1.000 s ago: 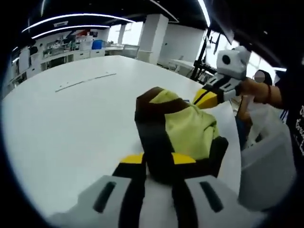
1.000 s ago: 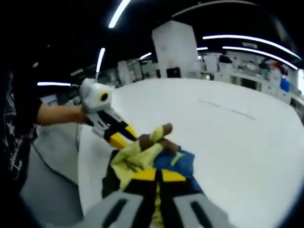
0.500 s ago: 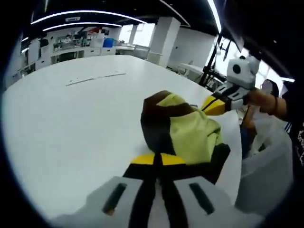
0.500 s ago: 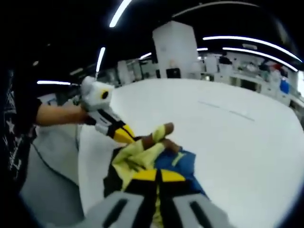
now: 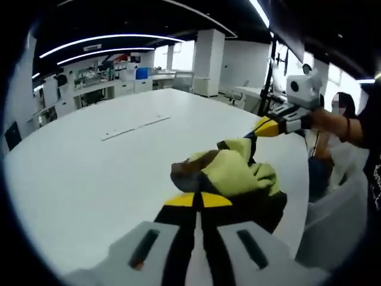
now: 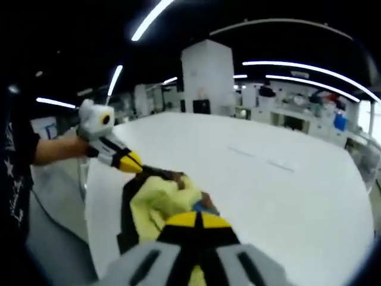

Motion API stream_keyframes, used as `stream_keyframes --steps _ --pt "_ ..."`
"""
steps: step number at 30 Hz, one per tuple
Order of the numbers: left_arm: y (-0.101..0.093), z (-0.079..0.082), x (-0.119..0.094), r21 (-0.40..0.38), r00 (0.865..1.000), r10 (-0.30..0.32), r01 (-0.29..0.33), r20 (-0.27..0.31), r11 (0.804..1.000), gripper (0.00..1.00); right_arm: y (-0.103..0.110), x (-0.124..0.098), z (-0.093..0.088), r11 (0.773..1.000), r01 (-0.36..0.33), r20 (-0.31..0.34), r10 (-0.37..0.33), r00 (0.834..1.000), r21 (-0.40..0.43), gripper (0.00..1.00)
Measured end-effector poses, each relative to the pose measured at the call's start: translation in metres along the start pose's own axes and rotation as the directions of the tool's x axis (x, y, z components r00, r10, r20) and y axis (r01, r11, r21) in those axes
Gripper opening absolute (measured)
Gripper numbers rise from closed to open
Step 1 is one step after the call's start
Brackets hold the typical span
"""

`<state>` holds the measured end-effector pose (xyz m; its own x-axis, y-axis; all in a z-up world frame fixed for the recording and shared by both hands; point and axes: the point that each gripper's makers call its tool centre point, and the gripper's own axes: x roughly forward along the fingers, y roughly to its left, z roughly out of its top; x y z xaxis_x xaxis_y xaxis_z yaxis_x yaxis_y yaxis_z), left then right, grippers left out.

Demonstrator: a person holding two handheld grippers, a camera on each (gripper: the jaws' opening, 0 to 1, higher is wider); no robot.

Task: Fold the garment on the visible template until the final outline fits inside the template.

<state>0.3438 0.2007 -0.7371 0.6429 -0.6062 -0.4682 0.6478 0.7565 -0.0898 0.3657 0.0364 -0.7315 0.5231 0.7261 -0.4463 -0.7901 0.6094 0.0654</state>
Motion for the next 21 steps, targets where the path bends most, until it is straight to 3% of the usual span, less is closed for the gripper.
stream_keyframes --steps 9,16,21 --pt "0.026 0.034 -0.006 0.034 0.997 0.058 -0.06 0.049 0.998 0.0 -0.031 -0.002 0.024 0.998 0.062 0.024 -0.062 0.998 0.01 0.0" --pt "0.052 0.06 -0.002 0.037 0.99 0.1 -0.104 0.098 0.994 0.0 -0.062 0.001 0.045 0.988 0.133 0.06 -0.138 0.989 0.079 0.0" --pt "0.079 0.066 0.011 0.023 0.985 0.146 -0.148 0.098 0.989 0.0 -0.082 0.007 0.058 0.976 0.202 0.057 -0.206 0.977 0.078 0.0"
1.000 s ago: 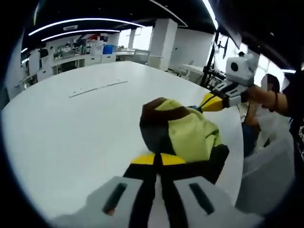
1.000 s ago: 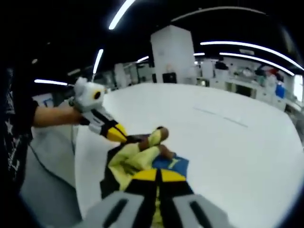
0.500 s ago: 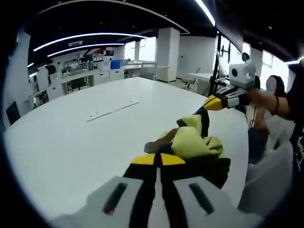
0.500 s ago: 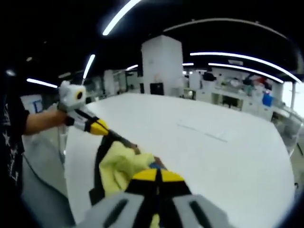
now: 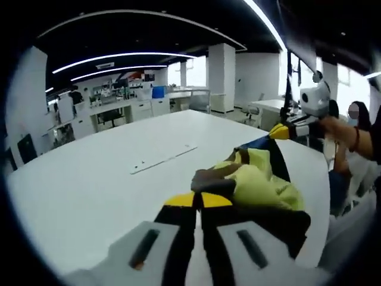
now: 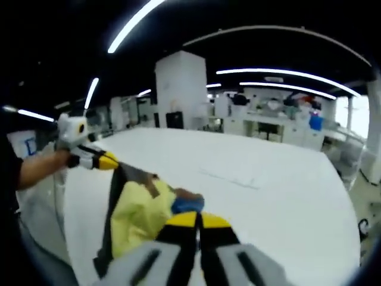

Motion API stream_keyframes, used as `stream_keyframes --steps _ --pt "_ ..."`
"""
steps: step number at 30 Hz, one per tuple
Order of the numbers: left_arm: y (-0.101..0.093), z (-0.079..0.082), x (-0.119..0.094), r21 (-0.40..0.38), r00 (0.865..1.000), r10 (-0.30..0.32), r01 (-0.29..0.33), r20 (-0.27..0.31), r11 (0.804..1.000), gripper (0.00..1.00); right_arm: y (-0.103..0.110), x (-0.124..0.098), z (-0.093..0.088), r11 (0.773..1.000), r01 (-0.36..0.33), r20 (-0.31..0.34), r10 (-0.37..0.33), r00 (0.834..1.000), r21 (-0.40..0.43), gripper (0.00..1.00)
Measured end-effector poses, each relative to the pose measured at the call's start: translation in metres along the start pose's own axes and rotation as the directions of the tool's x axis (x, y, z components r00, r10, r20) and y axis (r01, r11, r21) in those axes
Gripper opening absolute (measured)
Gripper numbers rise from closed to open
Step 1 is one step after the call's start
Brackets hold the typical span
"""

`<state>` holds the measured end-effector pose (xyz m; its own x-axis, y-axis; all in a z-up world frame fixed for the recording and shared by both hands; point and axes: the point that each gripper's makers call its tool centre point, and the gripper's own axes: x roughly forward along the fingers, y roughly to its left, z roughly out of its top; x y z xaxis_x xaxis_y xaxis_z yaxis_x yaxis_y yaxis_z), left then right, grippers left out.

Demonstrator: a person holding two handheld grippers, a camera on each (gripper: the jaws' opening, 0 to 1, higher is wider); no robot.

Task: Fold the garment on the visible template until the final outline fits inside the template.

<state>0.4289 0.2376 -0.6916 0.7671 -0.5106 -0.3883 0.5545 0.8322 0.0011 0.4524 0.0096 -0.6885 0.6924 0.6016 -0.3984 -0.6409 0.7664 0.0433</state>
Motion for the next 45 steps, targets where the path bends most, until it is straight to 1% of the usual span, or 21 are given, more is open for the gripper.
stream_keyframes --steps 2,6,9,11,13,15,18,20,23,25,26,27,29,32,34,36,39,41,42,44,45 --pt "0.008 0.001 0.008 -0.006 1.0 0.009 -0.009 0.007 1.0 0.0 -0.012 0.008 0.003 0.999 0.039 -0.004 -0.039 0.999 0.015 0.0" --pt "0.026 -0.003 0.024 -0.047 0.999 0.04 -0.04 0.001 0.998 0.0 -0.031 0.022 0.004 0.995 0.092 -0.006 -0.091 0.996 0.042 0.0" --pt "0.036 -0.007 0.033 -0.081 0.999 0.055 -0.055 -0.003 0.995 0.0 -0.041 0.031 0.003 0.991 0.119 -0.016 -0.118 0.993 0.054 0.0" --pt "0.042 -0.008 0.041 -0.09 0.998 0.068 -0.067 0.013 0.994 0.0 -0.045 0.039 0.003 0.99 0.126 -0.017 -0.125 0.992 0.061 0.0" --pt "0.05 -0.012 0.049 -0.097 0.996 0.09 -0.09 -0.003 0.991 0.0 -0.052 0.047 0.001 0.987 0.14 -0.023 -0.139 0.99 0.074 0.0" --pt "0.056 -0.015 0.056 -0.099 0.995 0.104 -0.104 -0.002 0.99 0.0 -0.061 0.057 -0.002 0.983 0.163 -0.032 -0.161 0.986 0.082 0.0" --pt "0.067 -0.021 0.07 -0.134 0.993 0.121 -0.121 -0.01 0.984 0.0 -0.07 0.069 -0.011 0.976 0.203 -0.057 -0.199 0.978 0.082 0.0" --pt "0.07 -0.025 0.077 -0.141 0.992 0.123 -0.123 -0.011 0.982 0.0 -0.076 0.077 -0.015 0.971 0.226 -0.069 -0.221 0.973 0.077 0.0" --pt "0.079 -0.037 0.092 -0.188 0.992 0.123 -0.126 -0.029 0.974 0.0 -0.085 0.094 -0.023 0.966 0.248 -0.087 -0.242 0.966 0.074 0.0" --pt "0.082 -0.042 0.099 -0.187 0.992 0.125 -0.129 -0.035 0.974 0.0 -0.089 0.102 -0.029 0.962 0.263 -0.1 -0.254 0.962 0.081 0.0" --pt "0.085 -0.046 0.102 -0.179 0.99 0.133 -0.14 -0.051 0.974 0.0 -0.092 0.105 -0.033 0.955 0.28 -0.106 -0.27 0.957 0.094 0.0" --pt "0.087 -0.051 0.105 -0.167 0.987 0.145 -0.155 -0.066 0.974 0.0 -0.095 0.108 -0.041 0.944 0.307 -0.135 -0.291 0.947 0.119 0.0" --pt "0.088 -0.056 0.11 -0.165 0.986 0.148 -0.16 -0.08 0.973 0.0 -0.098 0.117 -0.047 0.945 0.311 -0.139 -0.295 0.945 0.106 0.0" --pt "0.087 -0.061 0.118 -0.146 0.984 0.151 -0.164 -0.098 0.976 0.0 -0.098 0.123 -0.06 0.941 0.324 -0.175 -0.303 0.937 0.101 0.0" --pt "0.093 -0.071 0.122 -0.116 0.977 0.167 -0.183 -0.133 0.976 0.0 -0.099 0.129 -0.067 0.94 0.321 -0.19 -0.296 0.936 0.114 0.0" --pt "0.089 -0.074 0.124 -0.121 0.977 0.164 -0.18 -0.137 0.976 0.0 -0.102 0.133 -0.07 0.936 0.327 -0.195 -0.299 0.934 0.13 0.0" --pt "0.094 -0.079 0.125 -0.127 0.976 0.164 -0.183 -0.144 0.975 0.0 -0.103 0.137 -0.073 0.934 0.325 -0.203 -0.293 0.934 0.149 0.0" --pt "0.095 -0.082 0.127 -0.117 0.973 0.169 -0.188 -0.157 0.975 0.0 -0.1 0.136 -0.076 0.934 0.32 -0.213 -0.283 0.935 0.161 0.0" --pt "0.096 -0.085 0.129 -0.092 0.971 0.169 -0.186 -0.168 0.978 0.0 -0.102 0.136 -0.077 0.933 0.318 -0.215 -0.28 0.936 0.166 0.0" --pt "0.094 -0.083 0.129 -0.072 0.97 0.173 -0.187 -0.17 0.98 0.0 -0.099 0.135 -0.075 0.932 0.312 -0.213 -0.272 0.938 0.184 0.0" --pt "0.094 -0.082 0.129 -0.067 0.97 0.176 -0.19 -0.17 0.98 0.0 -0.096 0.135 -0.072 0.934 0.299 -0.201 -0.261 0.944 0.195 0.0"
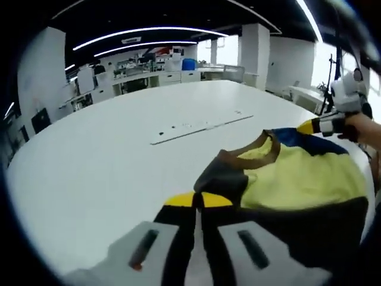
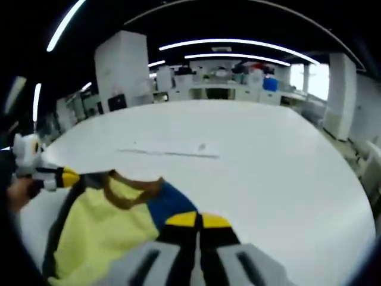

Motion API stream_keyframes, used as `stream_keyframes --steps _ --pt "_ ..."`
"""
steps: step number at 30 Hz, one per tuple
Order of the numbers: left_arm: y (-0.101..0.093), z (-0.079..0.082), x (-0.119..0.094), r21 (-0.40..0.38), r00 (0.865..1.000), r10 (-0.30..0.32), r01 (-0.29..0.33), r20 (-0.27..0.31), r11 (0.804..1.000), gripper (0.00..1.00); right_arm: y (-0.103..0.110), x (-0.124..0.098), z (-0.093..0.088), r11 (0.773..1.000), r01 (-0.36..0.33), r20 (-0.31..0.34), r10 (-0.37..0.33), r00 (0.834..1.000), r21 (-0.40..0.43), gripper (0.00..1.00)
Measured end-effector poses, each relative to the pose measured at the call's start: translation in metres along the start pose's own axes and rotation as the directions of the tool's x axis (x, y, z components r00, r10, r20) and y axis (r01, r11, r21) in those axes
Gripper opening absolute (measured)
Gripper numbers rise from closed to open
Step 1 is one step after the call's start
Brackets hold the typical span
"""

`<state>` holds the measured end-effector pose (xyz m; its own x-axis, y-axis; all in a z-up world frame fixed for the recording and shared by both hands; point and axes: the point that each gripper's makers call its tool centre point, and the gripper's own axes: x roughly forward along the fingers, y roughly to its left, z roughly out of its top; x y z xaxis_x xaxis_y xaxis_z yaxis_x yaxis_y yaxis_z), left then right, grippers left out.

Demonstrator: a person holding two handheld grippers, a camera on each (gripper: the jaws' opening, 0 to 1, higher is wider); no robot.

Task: Fold the garment on the visible template until the final outline fits inside the template.

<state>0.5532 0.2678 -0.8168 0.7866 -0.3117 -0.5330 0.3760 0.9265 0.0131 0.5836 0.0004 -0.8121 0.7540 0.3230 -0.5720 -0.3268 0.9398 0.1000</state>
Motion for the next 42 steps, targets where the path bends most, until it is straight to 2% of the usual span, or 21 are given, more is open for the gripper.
stream_keyframes --steps 2,3,7,9,10,15,18,24,28,31,34,42 --pt "0.0 0.003 -0.002 0.005 1.0 0.012 -0.012 0.007 1.0 0.01 0.001 -0.002 0.003 1.0 -0.01 0.008 0.01 1.0 0.002 0.0" --pt "-0.001 0.005 -0.005 -0.003 1.0 0.012 -0.012 0.014 1.0 0.02 0.001 -0.003 0.005 1.0 -0.01 0.013 0.01 1.0 -0.001 0.04" --pt "-0.001 0.009 -0.011 -0.022 1.0 0.006 -0.006 0.03 1.0 0.2 0.003 -0.013 0.013 0.999 -0.032 0.033 0.032 0.999 0.023 0.21" --pt "-0.005 0.011 -0.022 -0.018 0.999 0.006 -0.005 0.043 1.0 0.28 0.003 -0.02 0.016 0.999 -0.045 0.041 0.044 0.998 0.025 0.29" --pt "-0.007 0.011 -0.029 -0.015 0.999 0.007 -0.006 0.047 1.0 0.32 0.004 -0.026 0.017 0.998 -0.053 0.044 0.052 0.998 0.026 0.31" --pt "-0.008 0.014 -0.04 -0.024 0.997 -0.021 0.022 0.068 0.999 0.45 0.01 -0.049 0.018 0.993 -0.108 0.066 0.105 0.992 0.045 0.44" --pt "-0.016 0.015 -0.052 -0.038 0.995 -0.043 0.047 0.092 0.998 0.53 0.013 -0.06 0.014 0.99 -0.134 0.056 0.132 0.99 0.043 0.49" --pt "-0.039 0.008 -0.077 -0.02 0.992 -0.081 0.083 0.097 0.996 0.64 0.015 -0.083 0.003 0.984 -0.177 0.043 0.176 0.983 0.017 0.54" --pt "-0.055 0.001 -0.094 0.006 0.989 -0.11 0.11 0.1 0.994 0.7 0.022 -0.102 -0.011 0.981 -0.196 0.031 0.196 0.98 -0.007 0.54" --pt "-0.068 -0.006 -0.108 0.03 0.986 -0.138 0.135 0.096 0.99 0.7 0.025 -0.112 -0.019 0.978 -0.207 0.033 0.208 0.978 -0.016 0.54" --pt "-0.08 -0.011 -0.12 0.016 0.983 -0.159 0.159 0.094 0.987 0.73 0.03 -0.124 -0.031 0.975 -0.219 0.023 0.219 0.975 -0.024 0.54" --pt "-0.11 -0.025 -0.144 0.021 0.977 -0.188 0.187 0.098 0.982 0.78 0.035 -0.136 -0.061 0.969 -0.245 -0.024 0.244 0.969 -0.035 0.52"
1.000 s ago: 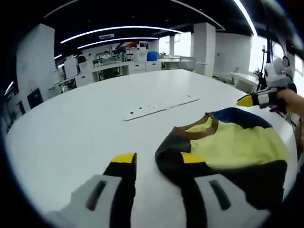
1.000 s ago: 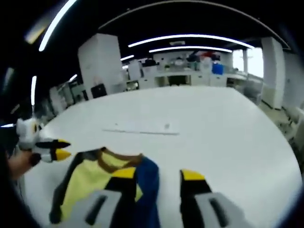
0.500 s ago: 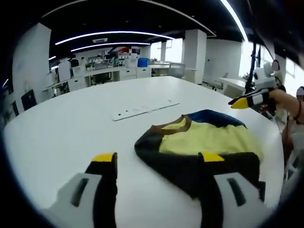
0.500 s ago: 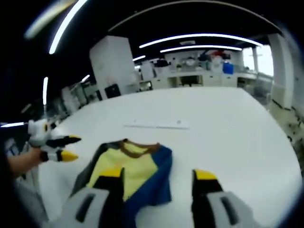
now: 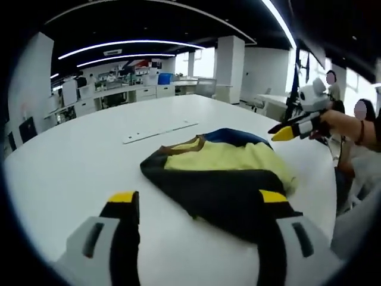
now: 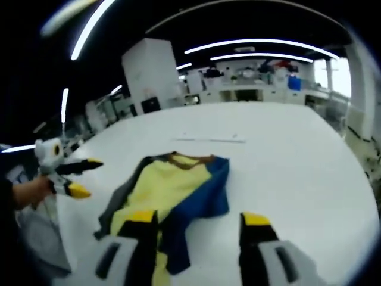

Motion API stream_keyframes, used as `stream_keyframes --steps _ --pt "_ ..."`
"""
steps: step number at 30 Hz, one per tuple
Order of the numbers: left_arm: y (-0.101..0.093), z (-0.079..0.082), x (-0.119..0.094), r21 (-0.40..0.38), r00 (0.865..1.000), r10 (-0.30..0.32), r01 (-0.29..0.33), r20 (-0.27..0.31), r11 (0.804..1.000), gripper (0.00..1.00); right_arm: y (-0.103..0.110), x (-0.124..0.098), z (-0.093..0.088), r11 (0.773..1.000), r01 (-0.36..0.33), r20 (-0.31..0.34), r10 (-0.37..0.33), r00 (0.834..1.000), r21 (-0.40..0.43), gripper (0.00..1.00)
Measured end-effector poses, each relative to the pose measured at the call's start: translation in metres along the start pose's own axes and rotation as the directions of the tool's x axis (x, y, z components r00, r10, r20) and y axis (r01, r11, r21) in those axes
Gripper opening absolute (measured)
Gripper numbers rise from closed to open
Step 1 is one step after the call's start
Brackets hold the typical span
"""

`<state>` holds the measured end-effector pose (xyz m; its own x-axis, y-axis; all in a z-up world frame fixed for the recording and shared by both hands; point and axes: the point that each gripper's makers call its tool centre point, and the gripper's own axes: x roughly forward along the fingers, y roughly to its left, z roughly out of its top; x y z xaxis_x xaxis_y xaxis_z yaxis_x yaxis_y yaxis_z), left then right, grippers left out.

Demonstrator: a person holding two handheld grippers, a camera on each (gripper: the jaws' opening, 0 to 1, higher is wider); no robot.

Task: Fold the garment on the visible template until the final outline fits inside the template.

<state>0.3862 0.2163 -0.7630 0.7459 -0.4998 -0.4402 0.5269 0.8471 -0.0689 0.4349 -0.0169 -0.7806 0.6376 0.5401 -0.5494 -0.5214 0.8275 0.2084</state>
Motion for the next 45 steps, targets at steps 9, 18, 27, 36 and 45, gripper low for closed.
stream_keyframes --steps 9,18,27,36,45 --pt "-0.036 -0.022 -0.014 0.004 1.0 0.0 0.0 -0.024 1.0 0.76 0.01 -0.006 -0.041 0.999 -0.015 -0.067 0.012 0.998 -0.037 0.45" --pt "-0.051 -0.06 -0.015 -0.039 0.997 0.019 -0.022 -0.072 0.999 0.62 0.012 -0.004 -0.067 0.998 0.011 -0.067 -0.016 0.998 -0.068 0.33" --pt "-0.07 -0.076 -0.014 -0.139 0.995 0.029 -0.042 -0.09 0.989 0.43 0.014 0.004 -0.079 0.992 0.047 -0.065 -0.055 0.996 -0.117 0.2" --pt "-0.085 -0.086 -0.007 -0.188 0.992 0.001 -0.025 -0.127 0.982 0.18 0.018 0.007 -0.081 0.986 0.071 -0.041 -0.078 0.996 -0.149 0.08" --pt "-0.083 -0.091 -0.003 -0.131 0.99 0.021 -0.04 -0.138 0.991 0.0 0.017 0.007 -0.081 0.991 0.085 -0.012 -0.087 0.996 -0.103 0.0"
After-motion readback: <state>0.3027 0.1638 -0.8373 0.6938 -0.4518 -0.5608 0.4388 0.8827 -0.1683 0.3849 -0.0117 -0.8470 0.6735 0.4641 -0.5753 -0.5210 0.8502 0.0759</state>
